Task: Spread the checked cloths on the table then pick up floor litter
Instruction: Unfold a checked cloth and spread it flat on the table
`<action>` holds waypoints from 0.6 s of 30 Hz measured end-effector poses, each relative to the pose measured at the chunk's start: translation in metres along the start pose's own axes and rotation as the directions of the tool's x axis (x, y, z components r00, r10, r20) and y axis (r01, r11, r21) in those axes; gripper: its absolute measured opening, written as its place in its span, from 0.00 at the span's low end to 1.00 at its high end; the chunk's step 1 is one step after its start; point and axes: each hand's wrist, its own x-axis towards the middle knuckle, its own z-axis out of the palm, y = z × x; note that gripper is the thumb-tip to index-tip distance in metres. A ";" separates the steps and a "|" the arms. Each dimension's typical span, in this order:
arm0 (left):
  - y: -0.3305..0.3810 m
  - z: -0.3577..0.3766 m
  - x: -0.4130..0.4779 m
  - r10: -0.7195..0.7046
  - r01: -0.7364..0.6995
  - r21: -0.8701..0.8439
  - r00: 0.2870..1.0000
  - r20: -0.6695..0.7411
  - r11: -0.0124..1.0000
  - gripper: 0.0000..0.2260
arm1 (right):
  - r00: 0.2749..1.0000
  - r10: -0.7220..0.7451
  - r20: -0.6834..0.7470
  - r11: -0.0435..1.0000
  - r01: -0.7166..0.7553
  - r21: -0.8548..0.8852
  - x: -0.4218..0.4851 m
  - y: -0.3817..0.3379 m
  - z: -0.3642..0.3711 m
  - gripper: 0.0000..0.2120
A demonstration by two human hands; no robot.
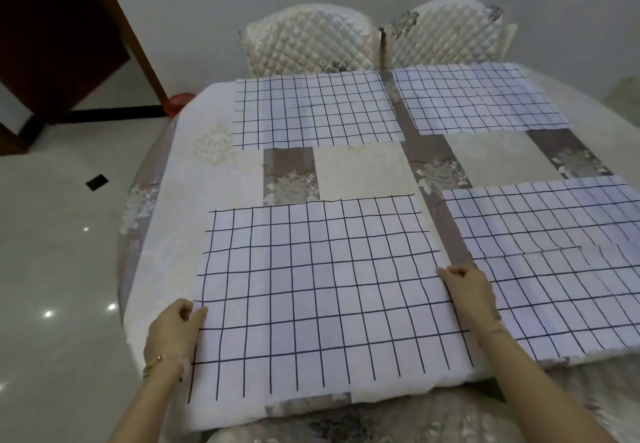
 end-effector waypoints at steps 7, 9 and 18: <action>0.013 0.004 -0.015 0.104 -0.076 0.203 0.986 -0.133 0.976 0.11 | 0.983 -0.142 -0.112 0.980 0.124 -0.158 -0.006 0.006 0.006 0.14; 0.013 0.006 -0.014 0.273 -0.238 0.262 0.956 -0.106 0.935 0.16 | 0.930 -0.345 -0.127 0.899 0.288 -0.329 -0.015 0.010 0.009 0.14; 0.013 0.024 0.003 0.462 -0.615 0.413 0.783 0.416 0.671 0.42 | 0.766 -0.445 0.464 0.579 0.641 -0.503 -0.045 0.041 0.024 0.25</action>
